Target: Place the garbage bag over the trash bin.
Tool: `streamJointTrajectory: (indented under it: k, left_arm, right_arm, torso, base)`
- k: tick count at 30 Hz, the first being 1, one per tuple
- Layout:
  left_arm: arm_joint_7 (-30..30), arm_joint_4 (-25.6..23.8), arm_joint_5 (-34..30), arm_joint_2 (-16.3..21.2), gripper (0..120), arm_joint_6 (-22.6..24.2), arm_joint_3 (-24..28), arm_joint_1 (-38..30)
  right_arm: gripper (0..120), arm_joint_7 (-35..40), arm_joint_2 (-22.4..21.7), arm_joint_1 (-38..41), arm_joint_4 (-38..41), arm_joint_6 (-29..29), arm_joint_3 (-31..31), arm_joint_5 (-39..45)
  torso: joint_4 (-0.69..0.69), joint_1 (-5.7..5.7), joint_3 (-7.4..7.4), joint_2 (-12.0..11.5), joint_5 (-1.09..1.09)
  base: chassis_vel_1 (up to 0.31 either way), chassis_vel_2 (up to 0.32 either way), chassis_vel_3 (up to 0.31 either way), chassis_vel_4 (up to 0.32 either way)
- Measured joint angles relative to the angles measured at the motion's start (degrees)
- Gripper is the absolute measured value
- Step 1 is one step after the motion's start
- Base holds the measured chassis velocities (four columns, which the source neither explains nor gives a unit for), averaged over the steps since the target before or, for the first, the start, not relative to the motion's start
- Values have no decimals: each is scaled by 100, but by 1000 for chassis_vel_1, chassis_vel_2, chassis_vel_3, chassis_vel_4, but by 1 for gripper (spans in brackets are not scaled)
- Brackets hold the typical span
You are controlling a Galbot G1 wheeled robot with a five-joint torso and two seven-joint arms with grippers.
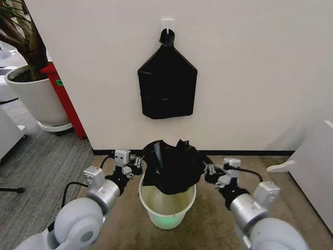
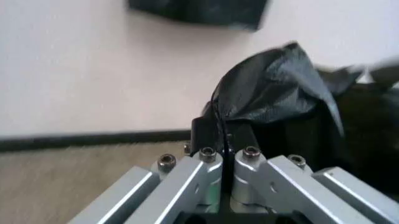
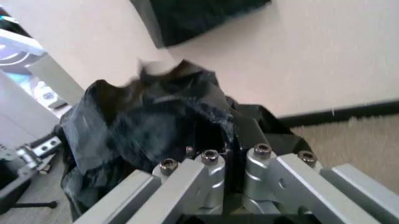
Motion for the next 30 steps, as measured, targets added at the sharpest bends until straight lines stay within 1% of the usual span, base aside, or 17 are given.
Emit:
streamJointTrajectory:
  k: [2, 5, 9, 10, 11, 14, 16, 20, 23, 25, 26, 30]
  left_arm:
    - [-72, 122, 41, -79, 0, -81, -32, 183]
    - [-110, 123, 86, -133, 0, -134, -63, 365]
    - [-253, -18, 239, -316, 0, -231, -89, 829]
    - [-353, -125, 271, -406, 0, -263, -91, 1025]
    - [-353, -125, 271, -406, 0, -263, -91, 1025]
    - [-548, -355, 322, -590, 0, -312, -114, 1385]
    - [-737, -504, 388, -728, 0, -352, -129, 1691]
    - [-955, -660, 499, -848, 0, -399, -148, 1970]
    - [-1191, -763, 608, -1008, 0, -432, -180, 2220]
    - [-1291, -687, 711, -1147, 0, -496, -181, 2402]
    - [-1291, -687, 711, -1147, 0, -496, -181, 2402]
    - [-1292, -197, 1111, -1417, 0, -709, -82, 2537]
  right_arm:
    - [0, 82, 154, 10, -151, 8, -193, -166]
    - [0, 145, 240, -8, -200, 10, -300, -239]
    - [0, 350, 369, -143, -147, -4, -477, -271]
    - [0, 435, 404, -264, -91, -9, -490, -324]
    - [0, 435, 404, -264, -91, -9, -490, -324]
    - [0, 807, 456, -497, 60, -75, -490, -367]
    - [0, 1249, 523, -620, 176, -103, -468, -329]
    - [0, 1693, 617, -694, 221, -178, -432, -240]
    - [0, 2071, 756, -769, 220, -308, -471, -167]
    - [0, 2283, 884, -865, 164, -423, -499, -59]
    - [0, 2283, 884, -865, 164, -423, -499, -59]
    - [0, 2403, 1076, -919, -81, -497, -591, -77]
  torso:
    - [2, 0, 0, 0, 0]
    - [1, 0, -1, 0, 2]
    - [1, 0, -1, 0, 1]
    - [2, 0, -1, 0, 1]
    - [2, 0, -1, 0, 1]
    - [0, 0, -1, 0, 1]
    - [1, 0, -1, 0, 1]
    - [1, 0, -2, 0, 2]
    - [1, 0, -1, 0, 2]
    - [0, 0, -2, 0, 2]
    - [0, 0, -2, 0, 2]
    - [1, 0, -1, 0, 1]
  base:
    - [0, 0, 0, 0]
    - [0, 0, 0, 0]
    - [0, 0, 0, 0]
    - [0, 0, 0, 0]
    - [0, 0, 0, 0]
    - [0, 0, 0, 0]
    - [0, 0, 0, 0]
    - [0, 0, 0, 0]
    - [0, 0, 0, 0]
    - [0, 0, 0, 0]
    - [0, 0, 0, 0]
    - [0, 0, 0, 0]
